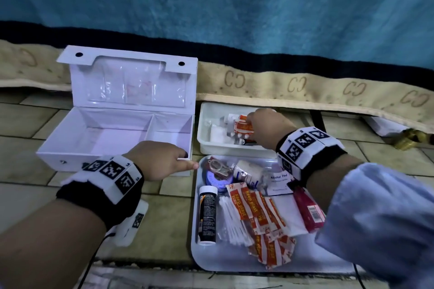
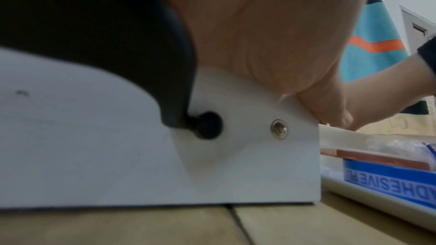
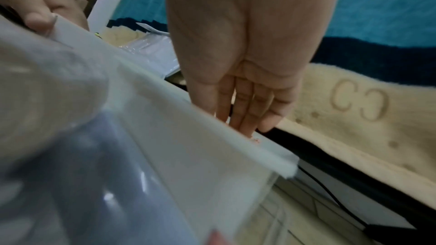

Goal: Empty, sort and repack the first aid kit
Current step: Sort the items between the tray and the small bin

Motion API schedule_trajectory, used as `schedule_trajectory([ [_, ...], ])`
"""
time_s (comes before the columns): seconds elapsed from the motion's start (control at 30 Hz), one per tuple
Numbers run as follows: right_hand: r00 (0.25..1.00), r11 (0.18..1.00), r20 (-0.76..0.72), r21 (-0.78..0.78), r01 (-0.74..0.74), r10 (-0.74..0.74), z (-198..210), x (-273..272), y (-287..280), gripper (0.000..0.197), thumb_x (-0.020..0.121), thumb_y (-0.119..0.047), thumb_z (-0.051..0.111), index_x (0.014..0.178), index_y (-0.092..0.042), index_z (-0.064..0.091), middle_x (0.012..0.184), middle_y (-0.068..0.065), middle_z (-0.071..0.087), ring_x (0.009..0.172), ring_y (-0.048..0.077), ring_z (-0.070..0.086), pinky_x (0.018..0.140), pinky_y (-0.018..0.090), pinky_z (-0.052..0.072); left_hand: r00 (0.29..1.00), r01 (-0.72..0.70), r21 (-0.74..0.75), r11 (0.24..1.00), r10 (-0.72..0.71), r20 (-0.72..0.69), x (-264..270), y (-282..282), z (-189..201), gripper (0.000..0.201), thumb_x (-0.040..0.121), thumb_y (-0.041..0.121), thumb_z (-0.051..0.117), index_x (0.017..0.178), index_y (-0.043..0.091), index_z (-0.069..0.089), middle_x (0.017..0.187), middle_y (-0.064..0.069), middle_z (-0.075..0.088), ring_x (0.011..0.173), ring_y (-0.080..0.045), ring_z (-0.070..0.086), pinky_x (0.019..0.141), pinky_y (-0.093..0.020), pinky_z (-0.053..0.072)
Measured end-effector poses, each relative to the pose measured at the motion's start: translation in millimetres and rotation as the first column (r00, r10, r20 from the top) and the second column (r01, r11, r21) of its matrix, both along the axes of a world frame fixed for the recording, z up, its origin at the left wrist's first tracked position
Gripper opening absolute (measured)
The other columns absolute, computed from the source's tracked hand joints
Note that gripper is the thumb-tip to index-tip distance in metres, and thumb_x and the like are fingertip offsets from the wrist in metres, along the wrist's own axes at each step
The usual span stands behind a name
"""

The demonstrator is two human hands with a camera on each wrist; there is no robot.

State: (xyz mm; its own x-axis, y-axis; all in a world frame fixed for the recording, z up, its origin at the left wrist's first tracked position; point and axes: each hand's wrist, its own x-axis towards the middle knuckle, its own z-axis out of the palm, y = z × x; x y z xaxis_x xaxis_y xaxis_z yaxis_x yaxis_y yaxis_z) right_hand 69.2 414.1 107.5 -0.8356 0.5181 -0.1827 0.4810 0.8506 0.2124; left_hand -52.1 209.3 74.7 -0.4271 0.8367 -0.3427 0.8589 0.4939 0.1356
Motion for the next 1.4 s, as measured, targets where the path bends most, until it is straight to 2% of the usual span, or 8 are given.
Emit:
schedule_trajectory([
  [0.17, 0.997, 1.000, -0.075, 0.015, 0.016, -0.015, 7.2, 0.8, -2.1, 0.014, 0.090, -0.016, 0.055, 0.104, -0.015, 0.059, 0.103, 0.007, 0.064, 0.081, 0.024, 0.050, 0.076, 0.032, 0.038, 1.000, 0.003, 0.008, 1.000, -0.003, -0.001, -0.1, -0.5, -0.2, 0.049, 0.086, 0.069, 0.032, 0.061, 0.026, 0.036, 0.061, 0.005, 0.044, 0.066, -0.014, 0.046, 0.068, -0.030, 0.037],
  [0.27, 0.981, 0.996, -0.179, -0.049, 0.073, -0.081, 13.8, 4.8, -4.5, 0.018, 0.092, -0.013, 0.051, 0.104, -0.014, 0.064, 0.102, 0.009, 0.065, 0.085, 0.027, 0.058, 0.073, 0.032, 0.043, 1.000, 0.002, 0.002, 1.000, -0.002, -0.002, 0.4, 0.2, -0.2, 0.049, 0.086, 0.069, 0.032, 0.061, 0.027, 0.036, 0.062, 0.007, 0.044, 0.067, -0.013, 0.045, 0.067, -0.029, 0.036],
  [0.47, 0.831, 0.959, -0.509, -0.268, 0.096, -0.225, 50.3, 32.1, -18.9, 0.014, 0.089, -0.013, 0.058, 0.093, -0.015, 0.071, 0.091, 0.009, 0.070, 0.082, 0.026, 0.063, 0.067, 0.027, 0.047, 1.000, -0.007, -0.031, 0.999, 0.007, -0.013, 1.5, 2.0, 0.2, 0.048, 0.086, 0.069, 0.032, 0.062, 0.027, 0.037, 0.065, 0.009, 0.046, 0.072, -0.015, 0.047, 0.068, -0.029, 0.036],
  [0.6, 0.884, 0.856, -0.318, -0.494, 0.154, -0.342, 63.2, 70.0, -49.5, 0.013, 0.081, -0.018, 0.071, 0.072, -0.026, 0.071, 0.071, -0.005, 0.066, 0.058, 0.008, 0.059, 0.045, 0.018, 0.040, 1.000, -0.020, -0.046, 0.999, 0.019, -0.018, 3.5, 2.6, 2.1, 0.047, 0.086, 0.069, 0.032, 0.062, 0.028, 0.037, 0.066, 0.010, 0.045, 0.073, -0.015, 0.047, 0.069, -0.029, 0.036],
  [0.77, 0.938, 0.773, -0.097, -0.598, 0.213, -0.334, 36.5, 87.2, -85.9, 0.010, 0.073, -0.020, 0.079, 0.076, -0.025, 0.072, 0.078, -0.006, 0.070, 0.075, 0.010, 0.066, 0.063, 0.022, 0.050, 0.999, -0.041, -0.038, 0.998, 0.041, -0.015, 5.3, 2.6, 2.6, 0.047, 0.086, 0.068, 0.033, 0.062, 0.028, 0.038, 0.065, 0.009, 0.046, 0.071, -0.014, 0.047, 0.068, -0.029, 0.036],
  [1.03, 0.944, 0.885, -0.195, -0.437, 0.160, -0.267, -7.2, 79.3, -104.1, 0.010, 0.081, -0.015, 0.062, 0.090, -0.018, 0.060, 0.098, 0.002, 0.065, 0.094, 0.023, 0.062, 0.067, 0.026, 0.041, 0.998, -0.055, -0.038, 0.998, 0.054, -0.014, 4.9, 2.2, 2.4, 0.047, 0.086, 0.067, 0.034, 0.063, 0.027, 0.039, 0.066, 0.007, 0.047, 0.068, -0.011, 0.046, 0.066, -0.029, 0.036],
  [1.27, 0.943, 0.941, -0.263, -0.316, 0.117, -0.205, 13.8, 65.3, -87.4, 0.014, 0.084, -0.029, 0.063, 0.093, -0.019, 0.060, 0.097, 0.004, 0.066, 0.091, 0.024, 0.063, 0.070, 0.030, 0.047, 0.999, -0.047, -0.032, 0.998, 0.046, -0.013, 5.1, 1.9, 3.3, 0.046, 0.086, 0.068, 0.034, 0.061, 0.029, 0.038, 0.064, 0.009, 0.045, 0.072, -0.014, 0.047, 0.069, -0.029, 0.037],
  [1.4, 0.928, 0.979, -0.321, -0.135, 0.155, -0.191, 31.2, 40.5, -41.7, 0.022, 0.088, -0.014, 0.051, 0.108, -0.018, 0.060, 0.103, 0.007, 0.064, 0.092, 0.027, 0.062, 0.069, 0.030, 0.047, 0.999, -0.038, -0.027, 0.999, 0.038, -0.006, 3.7, 1.5, 2.2, 0.047, 0.087, 0.068, 0.033, 0.063, 0.027, 0.040, 0.067, 0.008, 0.047, 0.075, -0.015, 0.049, 0.070, -0.029, 0.037],
])
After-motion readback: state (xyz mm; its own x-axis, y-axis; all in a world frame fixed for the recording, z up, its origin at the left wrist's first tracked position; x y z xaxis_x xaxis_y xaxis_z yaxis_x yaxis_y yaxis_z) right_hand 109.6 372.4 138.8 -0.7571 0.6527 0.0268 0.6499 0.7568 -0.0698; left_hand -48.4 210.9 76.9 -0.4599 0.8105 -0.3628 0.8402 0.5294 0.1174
